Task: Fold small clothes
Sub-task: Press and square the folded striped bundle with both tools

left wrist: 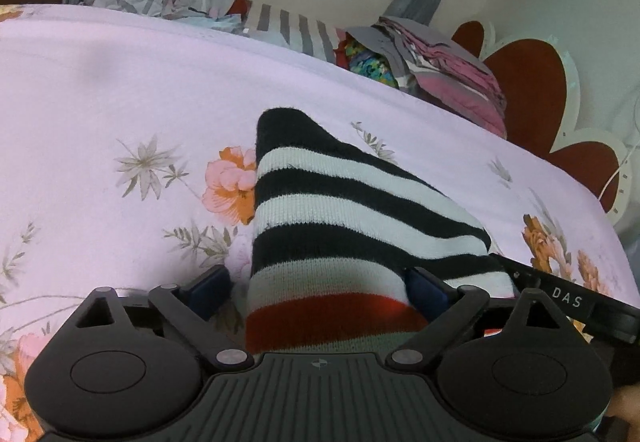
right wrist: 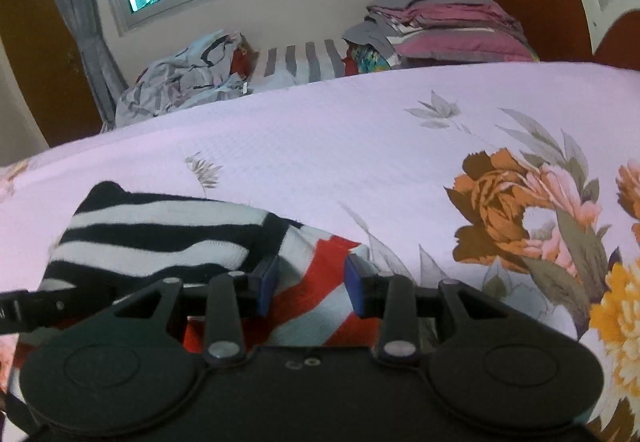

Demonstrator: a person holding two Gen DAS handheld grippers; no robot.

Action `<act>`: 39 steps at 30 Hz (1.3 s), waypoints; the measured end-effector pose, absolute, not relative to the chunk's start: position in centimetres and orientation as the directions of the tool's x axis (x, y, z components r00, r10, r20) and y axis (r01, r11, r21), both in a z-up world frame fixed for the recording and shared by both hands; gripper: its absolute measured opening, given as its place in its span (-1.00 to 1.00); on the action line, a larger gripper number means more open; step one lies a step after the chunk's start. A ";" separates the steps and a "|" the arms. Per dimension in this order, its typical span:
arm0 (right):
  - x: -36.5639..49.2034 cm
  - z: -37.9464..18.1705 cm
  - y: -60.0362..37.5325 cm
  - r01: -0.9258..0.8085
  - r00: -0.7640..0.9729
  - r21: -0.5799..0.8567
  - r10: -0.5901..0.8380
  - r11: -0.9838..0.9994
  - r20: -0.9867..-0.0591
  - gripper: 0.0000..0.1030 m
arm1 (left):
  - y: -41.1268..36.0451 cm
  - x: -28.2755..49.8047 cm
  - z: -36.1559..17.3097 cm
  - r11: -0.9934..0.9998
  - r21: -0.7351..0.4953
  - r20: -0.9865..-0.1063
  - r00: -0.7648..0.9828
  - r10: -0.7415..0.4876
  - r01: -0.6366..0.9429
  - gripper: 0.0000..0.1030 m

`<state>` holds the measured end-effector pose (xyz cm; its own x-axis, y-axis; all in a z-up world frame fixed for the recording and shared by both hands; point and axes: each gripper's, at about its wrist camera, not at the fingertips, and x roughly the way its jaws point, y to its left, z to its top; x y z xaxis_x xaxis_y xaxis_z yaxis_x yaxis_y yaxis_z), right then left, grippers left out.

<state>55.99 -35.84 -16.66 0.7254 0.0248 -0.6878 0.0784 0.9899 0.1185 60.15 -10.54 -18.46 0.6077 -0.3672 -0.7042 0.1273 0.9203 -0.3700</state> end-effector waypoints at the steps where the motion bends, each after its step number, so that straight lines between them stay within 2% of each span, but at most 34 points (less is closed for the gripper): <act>1: 55.9 -16.4 -35.8 0.072 0.724 0.118 0.030 0.990 -0.689 -0.32 | -10.5 60.0 -18.3 0.923 -0.364 -0.707 0.608 -0.361 0.124 0.83; 6: 53.9 -14.7 -36.5 0.075 0.743 0.198 0.078 0.977 -0.665 -0.28 | -10.3 58.9 -17.4 0.939 -0.332 -0.709 0.632 -0.313 0.092 0.83; 15: 48.2 -12.8 -36.6 0.028 0.776 0.172 0.087 0.985 -0.625 -0.25 | -10.2 55.2 -15.2 0.945 -0.295 -0.689 0.653 -0.313 0.142 0.83; 20: 46.1 -13.2 -36.4 0.013 0.767 0.145 0.083 0.989 -0.636 -0.30 | -10.3 53.1 -15.1 0.945 -0.283 -0.693 0.646 -0.321 0.166 0.83; 24: 46.1 -14.7 -36.8 0.042 0.732 0.122 0.053 0.992 -0.679 -0.33 | -10.3 52.4 -15.9 0.949 -0.269 -0.703 0.639 -0.311 0.166 0.83; 27: 46.2 -14.6 -36.9 0.050 0.729 0.130 0.053 0.990 -0.683 -0.33 | -10.1 52.3 -16.0 0.949 -0.271 -0.706 0.637 -0.309 0.160 0.83; 29: 45.6 -13.8 -36.9 0.042 0.740 0.143 0.065 0.989 -0.669 -0.44 | -10.0 51.8 -15.4 0.949 -0.274 -0.704 0.641 -0.306 0.153 0.83; 33: 43.4 -12.4 -36.7 -0.008 0.755 0.134 0.093 0.991 -0.649 -0.43 | -9.5 49.9 -14.6 0.944 -0.276 -0.694 0.642 -0.327 0.183 0.83; 39: 39.6 -12.8 -36.8 -0.032 0.736 0.139 0.117 0.990 -0.667 -0.44 | -7.9 46.8 -15.6 0.931 -0.318 -0.710 0.606 -0.359 0.179 0.83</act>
<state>39.61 -36.78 -12.83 0.7362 0.1174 -0.6665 -0.0316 0.9897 0.1395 46.83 -7.87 -15.63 0.6059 -0.3589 -0.7099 0.1794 0.9311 -0.3176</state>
